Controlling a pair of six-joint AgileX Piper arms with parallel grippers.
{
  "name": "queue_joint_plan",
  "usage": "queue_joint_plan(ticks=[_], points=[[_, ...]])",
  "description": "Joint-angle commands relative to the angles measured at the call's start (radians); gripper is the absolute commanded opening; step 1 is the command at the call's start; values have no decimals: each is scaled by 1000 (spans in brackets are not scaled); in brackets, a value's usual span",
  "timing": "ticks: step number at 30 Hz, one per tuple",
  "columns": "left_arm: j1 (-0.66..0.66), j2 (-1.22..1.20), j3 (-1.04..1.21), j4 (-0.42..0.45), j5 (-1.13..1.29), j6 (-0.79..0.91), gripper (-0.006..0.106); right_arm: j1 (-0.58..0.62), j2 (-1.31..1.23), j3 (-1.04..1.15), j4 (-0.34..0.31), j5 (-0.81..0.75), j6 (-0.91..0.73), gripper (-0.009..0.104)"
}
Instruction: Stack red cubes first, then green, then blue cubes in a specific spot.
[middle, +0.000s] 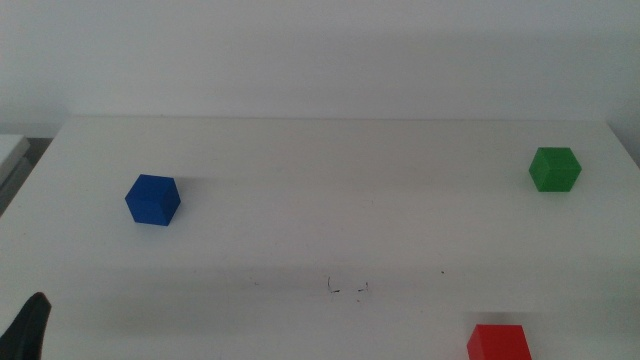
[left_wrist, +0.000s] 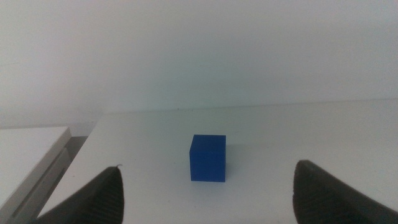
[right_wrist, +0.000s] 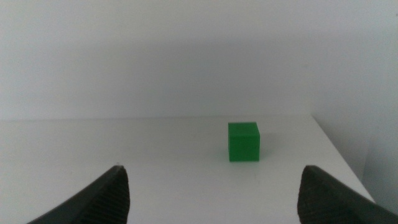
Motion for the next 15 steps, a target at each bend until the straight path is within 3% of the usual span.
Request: queue_joint_plan(ticks=[1, 5, 9, 15], points=[[2, -4, 0, -3, -13, 0, 91, -2, 4, -4, -7, -34, -9, 93], [2, -4, 0, -3, -13, 0, 91, -2, 4, -4, -24, -54, -9, 93], [2, -4, 0, -3, -13, 0, 91, -2, 4, -4, 9, -48, 41, 93], [2, -4, 0, -3, -13, 0, 91, 0, 72, -171, 16, 128, 79, 93]])
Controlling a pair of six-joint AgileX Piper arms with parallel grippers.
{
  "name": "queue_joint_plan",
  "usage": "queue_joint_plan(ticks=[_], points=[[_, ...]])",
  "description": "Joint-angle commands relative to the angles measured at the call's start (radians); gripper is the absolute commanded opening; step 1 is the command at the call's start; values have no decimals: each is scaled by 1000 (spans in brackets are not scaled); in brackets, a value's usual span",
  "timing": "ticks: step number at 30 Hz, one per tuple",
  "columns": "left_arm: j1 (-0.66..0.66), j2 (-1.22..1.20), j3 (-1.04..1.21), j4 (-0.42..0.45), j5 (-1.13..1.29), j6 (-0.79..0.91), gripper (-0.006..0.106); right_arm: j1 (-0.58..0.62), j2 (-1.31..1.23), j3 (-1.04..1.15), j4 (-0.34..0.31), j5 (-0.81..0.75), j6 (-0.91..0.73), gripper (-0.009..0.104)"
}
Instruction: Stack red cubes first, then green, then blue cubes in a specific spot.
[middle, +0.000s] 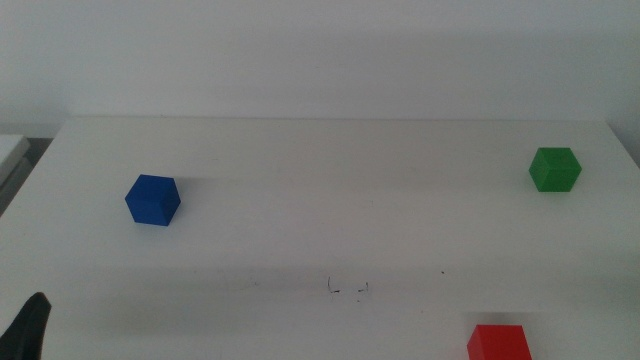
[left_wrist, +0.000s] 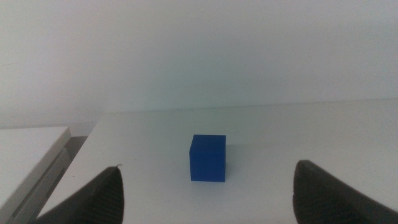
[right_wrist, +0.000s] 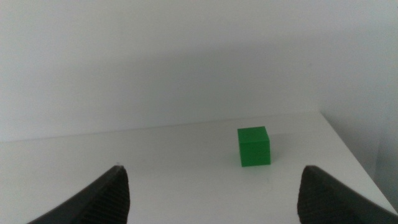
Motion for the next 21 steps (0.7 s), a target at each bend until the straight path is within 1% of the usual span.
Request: queue_joint_plan(ticks=[1, 3, 8, 9, 12, 13, 15, 18, 21], points=[[2, -4, 0, -3, -13, 0, 91, 0, 60, -97, 4, 71, 4, 93], [2, -4, 0, -3, -13, 0, 91, 0, 135, -194, 4, 175, -4, 93], [2, -4, 0, -3, -13, 0, 91, 0, 316, -482, 7, 524, -6, 93], [2, -4, 0, -3, -13, 0, 91, 0, 357, -537, 17, 605, -8, 93], [2, -4, 0, -3, -13, 0, 91, 0, 425, -664, 49, 762, -8, 93], [2, -4, 0, -3, -13, 0, 91, 0, 442, -697, 49, 808, -8, 93], [2, -4, 0, -3, -13, 0, 91, 0, 451, -730, 49, 859, -8, 93], [2, -4, 0, -3, -13, 0, 91, 0, 451, -735, 45, 875, -8, 93], [2, -4, 0, -3, -13, 0, 91, 0, 492, -742, 76, 935, -8, 93]])
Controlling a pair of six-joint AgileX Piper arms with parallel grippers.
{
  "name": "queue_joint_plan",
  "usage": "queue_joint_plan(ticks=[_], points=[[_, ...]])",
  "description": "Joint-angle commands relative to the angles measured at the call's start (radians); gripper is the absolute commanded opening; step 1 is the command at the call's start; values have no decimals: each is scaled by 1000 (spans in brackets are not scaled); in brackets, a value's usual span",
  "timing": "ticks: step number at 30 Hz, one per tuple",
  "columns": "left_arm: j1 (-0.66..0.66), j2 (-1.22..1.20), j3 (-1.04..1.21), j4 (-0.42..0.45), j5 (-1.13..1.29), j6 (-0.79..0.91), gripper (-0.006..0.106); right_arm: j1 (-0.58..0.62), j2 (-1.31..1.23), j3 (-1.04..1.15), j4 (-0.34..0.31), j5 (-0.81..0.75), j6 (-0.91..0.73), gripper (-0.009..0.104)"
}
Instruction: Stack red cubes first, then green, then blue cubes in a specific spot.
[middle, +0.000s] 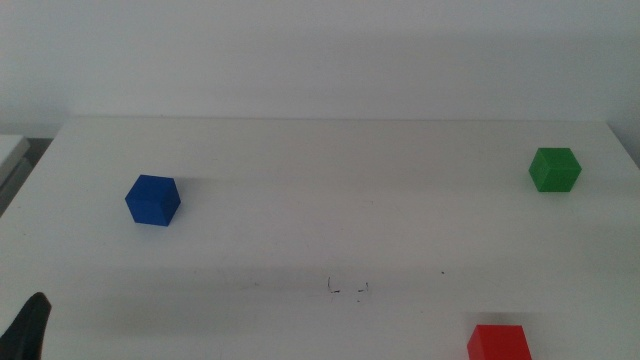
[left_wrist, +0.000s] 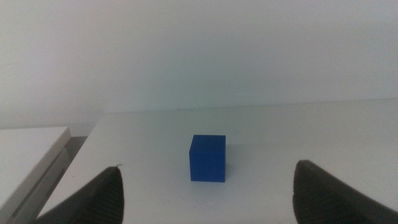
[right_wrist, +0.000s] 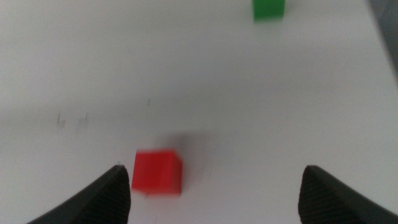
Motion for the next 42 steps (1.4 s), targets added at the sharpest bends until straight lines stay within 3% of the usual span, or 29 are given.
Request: queue_joint_plan(ticks=[1, 6, 10, 15, 19, 22, 31, 42], points=[[2, -4, 0, -3, -13, 0, 91, 0, 44, -22, 19, 51, -5, 93], [2, -4, 0, -3, -13, 0, 91, 0, 194, -87, 28, 78, 7, 93], [2, -4, 0, -3, -13, 0, 91, 67, 287, -111, -17, 78, 82, 93], [2, -4, 0, -3, -13, 0, 91, 338, 408, -113, -152, 78, 377, 93], [2, -4, 0, -3, -13, 0, 91, 499, 535, -113, -171, 78, 472, 93], [2, -4, 0, -3, -13, 0, 91, 555, 634, -113, -187, 78, 513, 93], [2, -4, 0, -3, -13, 0, 91, 607, 842, -48, -255, -115, 524, 93], [2, -4, 0, -3, -13, 0, 91, 607, 961, 53, -283, -332, 621, 93]])
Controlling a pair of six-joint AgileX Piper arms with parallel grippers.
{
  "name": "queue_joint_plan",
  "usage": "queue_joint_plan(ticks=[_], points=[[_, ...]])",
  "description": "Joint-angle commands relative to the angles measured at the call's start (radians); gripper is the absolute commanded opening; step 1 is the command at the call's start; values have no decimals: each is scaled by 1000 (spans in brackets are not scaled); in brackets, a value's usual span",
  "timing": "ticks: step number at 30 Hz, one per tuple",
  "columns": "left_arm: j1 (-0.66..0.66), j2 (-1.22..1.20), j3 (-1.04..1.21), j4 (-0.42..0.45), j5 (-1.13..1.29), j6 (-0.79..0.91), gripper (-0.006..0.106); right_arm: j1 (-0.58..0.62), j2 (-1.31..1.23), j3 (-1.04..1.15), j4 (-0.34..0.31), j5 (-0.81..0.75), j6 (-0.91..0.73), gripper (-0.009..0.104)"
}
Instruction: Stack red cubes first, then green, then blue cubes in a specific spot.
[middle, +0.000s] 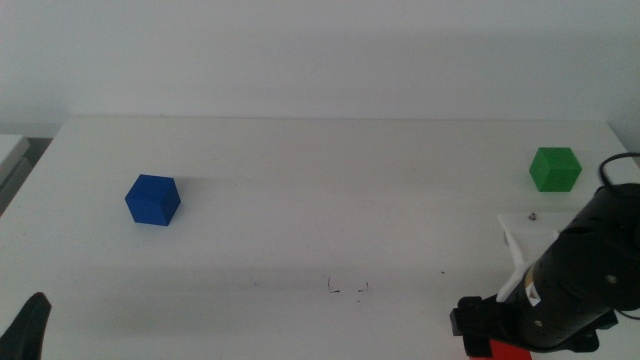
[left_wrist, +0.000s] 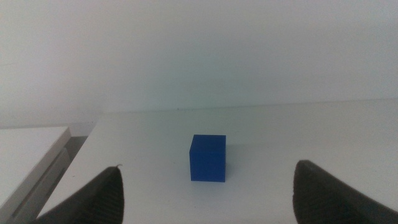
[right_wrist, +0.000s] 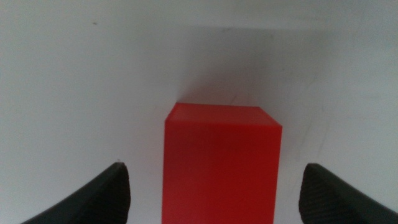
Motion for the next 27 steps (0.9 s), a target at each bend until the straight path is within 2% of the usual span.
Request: queue_joint_plan(ticks=[1, 8, 10, 11, 12, 15, 16, 22, 27], points=[[2, -4, 0, -3, -13, 0, 91, 0, 27, 10, -26, -25, 30, 93], [2, -4, 0, -3, -13, 0, 91, 0, 118, 18, -50, -59, 91, 91], [2, -4, 0, -3, -13, 0, 91, 0, 142, 19, -66, -59, 112, 82], [2, -4, 0, -3, -13, 0, 91, 0, 147, 21, -80, -57, 124, 74], [2, -4, 0, -3, -13, 0, 91, 0, 150, 21, -91, -55, 138, 61], [2, -4, 0, -3, -13, 0, 91, 0, 143, 15, -105, -35, 157, 8], [2, -4, 0, -3, -13, 0, 91, 2, 138, 4, -105, -12, 159, -2], [2, -4, 0, -3, -13, 0, 91, 31, 124, -225, -139, 244, 144, 11], [2, -4, 0, -3, -13, 0, 91, 46, 242, -491, -156, 272, 123, 11]])
